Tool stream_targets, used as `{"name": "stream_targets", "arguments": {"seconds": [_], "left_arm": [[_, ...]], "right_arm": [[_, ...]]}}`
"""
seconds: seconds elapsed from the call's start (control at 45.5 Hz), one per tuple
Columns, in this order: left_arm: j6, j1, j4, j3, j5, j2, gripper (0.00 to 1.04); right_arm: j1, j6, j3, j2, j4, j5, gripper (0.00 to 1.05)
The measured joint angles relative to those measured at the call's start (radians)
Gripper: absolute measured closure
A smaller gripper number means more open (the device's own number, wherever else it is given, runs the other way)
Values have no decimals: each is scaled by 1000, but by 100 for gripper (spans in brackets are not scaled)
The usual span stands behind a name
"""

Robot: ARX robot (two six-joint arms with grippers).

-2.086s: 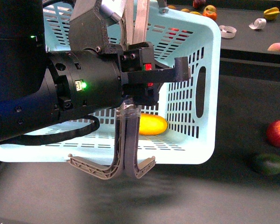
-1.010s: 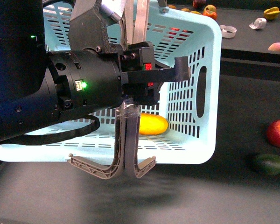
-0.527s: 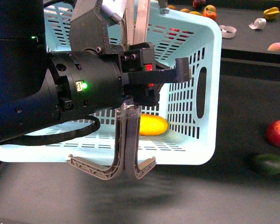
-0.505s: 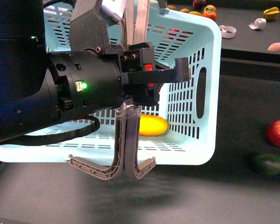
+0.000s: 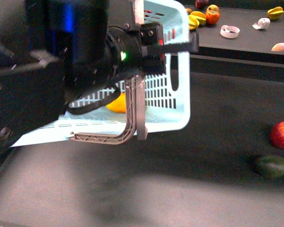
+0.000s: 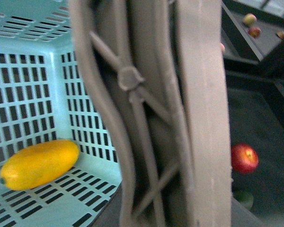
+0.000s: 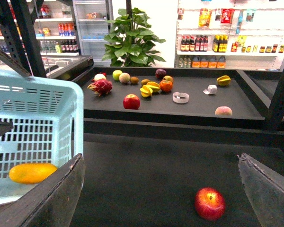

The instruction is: Pick mango with right arm and hold basket with left

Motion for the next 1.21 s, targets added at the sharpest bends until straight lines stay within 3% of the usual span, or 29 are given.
{"name": "stream_targets", "arguments": {"seconds": [0.198,0.395,0.791,0.922,1.12,1.208], "left_arm": [[-329,31,-124,200,-127,74,87],[-612,82,-202,323,-183,151,87],[-1130,199,-249,482,-269,360,87],[-1192,216,-220,497,-285,384,87],[-1158,208,-280,491,-283,362,57],[-1091,190,-291,418,-285,282,37]], "right_arm": [[0,0,0,0,0,0,8],[0,0,0,0,0,0,8],[0,0,0,0,0,0,8],[0,0,0,0,0,0,8],[0,0,0,0,0,0,8],[0,0,0,0,0,0,8]]}}
